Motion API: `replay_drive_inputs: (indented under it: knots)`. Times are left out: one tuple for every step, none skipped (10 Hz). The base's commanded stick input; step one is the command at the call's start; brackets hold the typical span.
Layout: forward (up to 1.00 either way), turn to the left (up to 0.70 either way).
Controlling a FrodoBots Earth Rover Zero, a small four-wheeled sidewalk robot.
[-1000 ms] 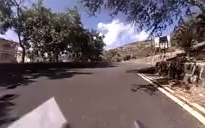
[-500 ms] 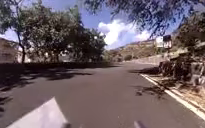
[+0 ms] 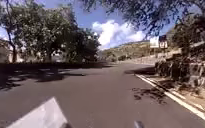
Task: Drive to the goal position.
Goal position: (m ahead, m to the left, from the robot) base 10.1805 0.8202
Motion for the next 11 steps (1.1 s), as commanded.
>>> replay_drive_inputs:
  knots:
    - [0.50,0.00]
    - [0.50,0.00]
    - [0.50,0.00]
    - [0.50,0.00]
    - [0.50,0.00]
    - [0.50,0.00]
    - [0.50,0.00]
    - [0.50,0.00]
    - [0.50,0.00]
    - [0.50,0.00]
    - [0.50,0.00]
